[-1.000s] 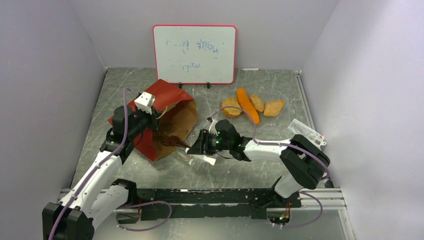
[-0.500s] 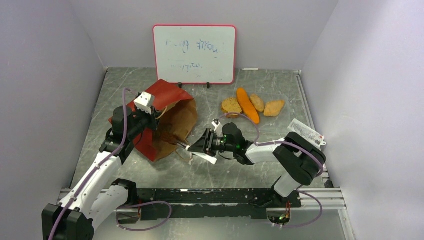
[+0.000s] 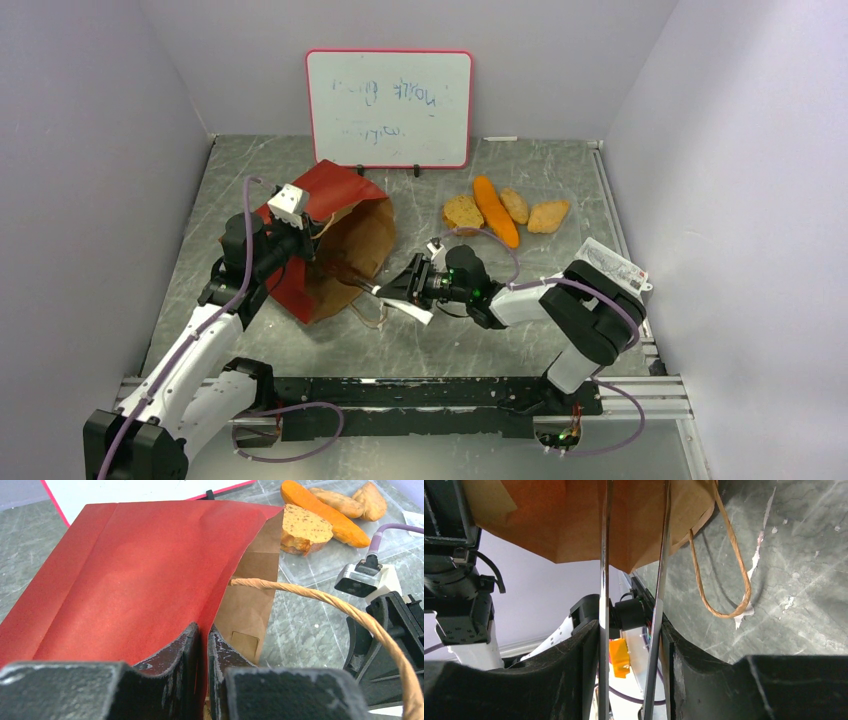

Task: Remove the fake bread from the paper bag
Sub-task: Pick up the fake bread from the paper bag.

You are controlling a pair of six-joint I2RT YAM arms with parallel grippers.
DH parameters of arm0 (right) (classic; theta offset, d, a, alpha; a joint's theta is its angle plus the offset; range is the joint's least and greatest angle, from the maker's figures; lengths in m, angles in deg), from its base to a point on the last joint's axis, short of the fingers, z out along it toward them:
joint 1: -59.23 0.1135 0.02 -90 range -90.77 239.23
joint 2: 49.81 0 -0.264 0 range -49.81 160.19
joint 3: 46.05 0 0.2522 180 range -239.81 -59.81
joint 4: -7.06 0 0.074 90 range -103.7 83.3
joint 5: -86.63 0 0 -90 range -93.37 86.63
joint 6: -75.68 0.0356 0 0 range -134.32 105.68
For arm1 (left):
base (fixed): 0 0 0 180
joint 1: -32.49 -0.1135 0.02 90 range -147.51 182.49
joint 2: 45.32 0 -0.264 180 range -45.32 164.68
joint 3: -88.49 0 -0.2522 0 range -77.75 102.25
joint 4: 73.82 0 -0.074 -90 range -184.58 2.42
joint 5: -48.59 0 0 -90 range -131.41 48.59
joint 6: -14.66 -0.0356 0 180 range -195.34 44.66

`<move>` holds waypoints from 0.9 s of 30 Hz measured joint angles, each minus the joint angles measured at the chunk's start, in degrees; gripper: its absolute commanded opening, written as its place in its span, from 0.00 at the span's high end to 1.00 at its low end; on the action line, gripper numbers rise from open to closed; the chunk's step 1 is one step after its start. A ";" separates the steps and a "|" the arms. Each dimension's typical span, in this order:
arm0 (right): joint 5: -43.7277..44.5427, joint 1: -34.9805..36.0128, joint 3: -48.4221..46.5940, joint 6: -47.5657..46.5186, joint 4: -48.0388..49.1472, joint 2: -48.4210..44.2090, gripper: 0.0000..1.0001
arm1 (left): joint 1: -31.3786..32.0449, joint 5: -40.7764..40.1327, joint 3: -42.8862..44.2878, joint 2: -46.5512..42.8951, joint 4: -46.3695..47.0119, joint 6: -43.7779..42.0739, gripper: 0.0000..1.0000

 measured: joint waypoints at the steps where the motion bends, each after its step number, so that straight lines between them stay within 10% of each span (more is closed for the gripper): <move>1: 0.02 0.00 0.00 0.02 -0.26 0.00 0.55 | 0.00 0.04 0.00 0.00 0.00 0.02 0.93; 27: 0.63 -0.22 -5.68 2.99 3.08 9.29 0.52 | 0.00 2.34 -0.85 -0.20 0.02 0.85 0.93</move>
